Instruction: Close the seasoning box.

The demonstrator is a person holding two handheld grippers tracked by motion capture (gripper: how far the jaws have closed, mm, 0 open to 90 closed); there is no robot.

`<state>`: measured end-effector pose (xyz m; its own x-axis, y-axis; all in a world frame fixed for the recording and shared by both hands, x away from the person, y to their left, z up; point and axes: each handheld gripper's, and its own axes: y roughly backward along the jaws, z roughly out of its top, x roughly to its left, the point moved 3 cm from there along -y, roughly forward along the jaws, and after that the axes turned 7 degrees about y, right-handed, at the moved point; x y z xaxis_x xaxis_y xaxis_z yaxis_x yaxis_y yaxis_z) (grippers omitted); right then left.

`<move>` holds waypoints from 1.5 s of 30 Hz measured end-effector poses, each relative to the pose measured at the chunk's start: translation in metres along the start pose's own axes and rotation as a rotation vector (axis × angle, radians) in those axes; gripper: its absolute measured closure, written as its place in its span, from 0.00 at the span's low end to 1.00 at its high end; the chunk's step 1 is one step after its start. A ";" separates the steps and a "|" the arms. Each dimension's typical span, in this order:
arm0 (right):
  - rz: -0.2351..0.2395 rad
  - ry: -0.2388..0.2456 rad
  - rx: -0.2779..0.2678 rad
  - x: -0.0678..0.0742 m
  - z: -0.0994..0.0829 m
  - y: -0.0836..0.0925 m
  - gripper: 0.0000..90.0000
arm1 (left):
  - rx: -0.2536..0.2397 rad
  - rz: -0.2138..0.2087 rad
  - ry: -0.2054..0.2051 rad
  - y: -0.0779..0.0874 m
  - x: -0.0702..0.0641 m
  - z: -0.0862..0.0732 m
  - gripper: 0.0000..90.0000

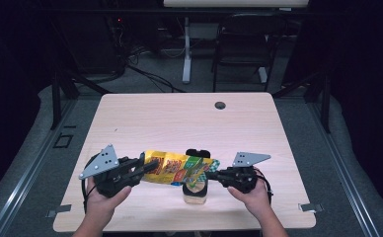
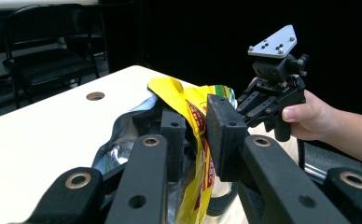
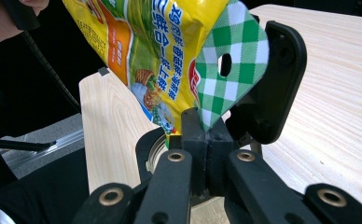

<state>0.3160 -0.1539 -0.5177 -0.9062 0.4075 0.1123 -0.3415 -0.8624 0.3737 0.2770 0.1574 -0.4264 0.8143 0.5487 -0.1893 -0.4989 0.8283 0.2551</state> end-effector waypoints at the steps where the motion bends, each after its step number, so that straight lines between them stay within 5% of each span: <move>1: 0.000 -0.001 -0.001 0.000 0.000 0.000 1.00 | 0.000 0.000 0.000 0.000 0.000 0.000 0.86; 15: -0.006 -0.005 0.000 0.000 0.001 0.003 1.00 | -0.001 -0.005 0.000 -0.002 -0.002 0.000 0.86; 45: 0.092 -0.018 -0.007 0.006 0.003 0.001 1.00 | -0.007 0.008 -0.002 0.003 -0.001 0.006 0.86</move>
<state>0.3109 -0.1512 -0.5145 -0.9294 0.3313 0.1626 -0.2582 -0.8985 0.3549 0.2764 0.1591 -0.4200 0.8107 0.5554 -0.1851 -0.5078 0.8244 0.2498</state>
